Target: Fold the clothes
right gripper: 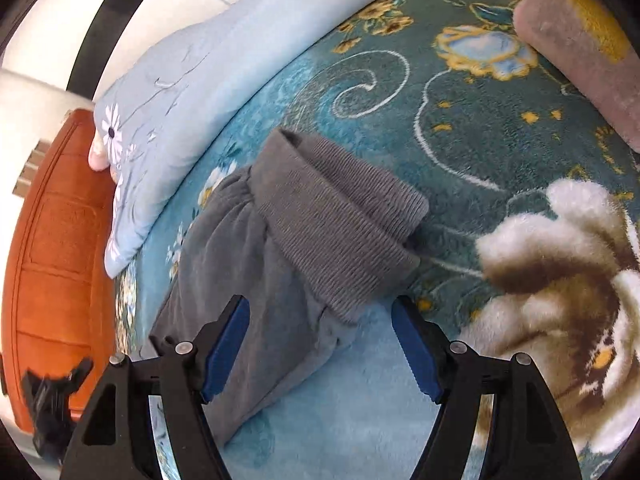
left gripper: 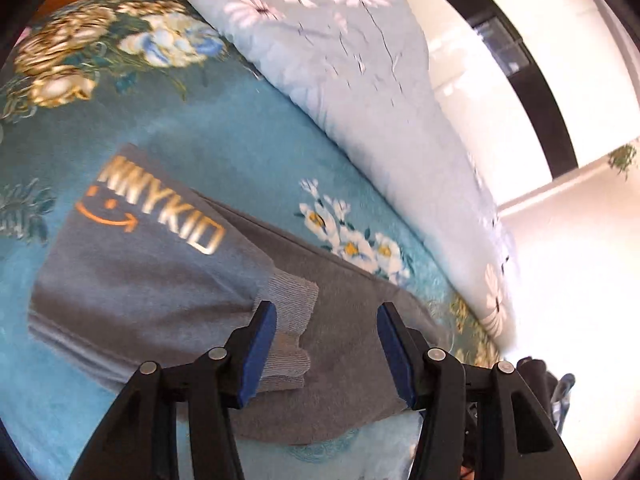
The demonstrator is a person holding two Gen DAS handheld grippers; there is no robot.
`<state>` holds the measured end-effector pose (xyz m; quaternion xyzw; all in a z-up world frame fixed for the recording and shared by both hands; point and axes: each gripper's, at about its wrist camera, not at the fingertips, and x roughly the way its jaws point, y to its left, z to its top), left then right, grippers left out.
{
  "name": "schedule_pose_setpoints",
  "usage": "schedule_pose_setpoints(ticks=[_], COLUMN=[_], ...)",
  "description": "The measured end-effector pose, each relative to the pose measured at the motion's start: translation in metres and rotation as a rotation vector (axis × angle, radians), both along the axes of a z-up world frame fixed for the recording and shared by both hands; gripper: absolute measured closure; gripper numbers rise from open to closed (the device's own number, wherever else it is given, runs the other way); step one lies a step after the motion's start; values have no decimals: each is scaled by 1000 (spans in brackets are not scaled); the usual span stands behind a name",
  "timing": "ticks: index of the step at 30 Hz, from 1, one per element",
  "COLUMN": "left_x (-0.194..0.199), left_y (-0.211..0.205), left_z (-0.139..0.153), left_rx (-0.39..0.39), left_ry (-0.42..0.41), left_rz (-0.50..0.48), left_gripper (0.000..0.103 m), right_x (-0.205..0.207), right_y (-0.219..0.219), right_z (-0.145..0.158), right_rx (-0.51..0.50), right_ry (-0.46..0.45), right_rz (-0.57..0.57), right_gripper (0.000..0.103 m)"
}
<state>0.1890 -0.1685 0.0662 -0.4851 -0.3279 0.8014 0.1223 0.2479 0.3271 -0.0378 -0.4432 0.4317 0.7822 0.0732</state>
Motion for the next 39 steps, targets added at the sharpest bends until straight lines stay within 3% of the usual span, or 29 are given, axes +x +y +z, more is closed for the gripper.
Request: schedule_pose_setpoints(ticks=[4, 7, 8, 9, 12, 13, 18, 22, 25, 29, 33, 37, 39], left_x=[51, 66, 69, 69, 73, 75, 86, 94, 101, 109, 114, 117, 116], left_y=[-68, -99, -106, -112, -122, -123, -135, -150, -163, -179, -191, -199, -199], left_z=[8, 4, 2, 1, -5, -6, -15, -18, -18, -18, -24, -32, -38], left_rx=[37, 59, 65, 76, 118, 121, 164, 179, 196, 213, 224, 236, 250], left_ry=[41, 38, 36, 34, 46, 48, 50, 49, 62, 76, 62, 55, 42], left_rz=[189, 251, 266, 281, 286, 281, 279, 315, 344, 385, 413, 429, 428], left_gripper=[46, 46, 46, 46, 46, 46, 46, 46, 46, 46, 46, 46, 45], right_x=[-5, -7, -6, -6, -8, -11, -37, -64, -84, -111, -126, -120, -113], right_y=[6, 8, 10, 11, 13, 9, -30, -112, -191, -305, -402, -455, -469], right_z=[-3, -7, -8, -7, 3, 12, 82, 150, 182, 176, 127, 79, 68], right_rx=[35, 26, 13, 2, -41, -45, -6, 38, 69, 57, 106, 218, 267], right_ry=[47, 55, 55, 53, 78, 100, 225, 344, 402, 364, 188, 40, 4], right_rz=[-104, -190, -226, -255, -271, -250, -67, 158, 349, 588, 790, 933, 1001], right_gripper=[28, 29, 35, 49, 78, 80, 83, 83, 83, 83, 83, 82, 73])
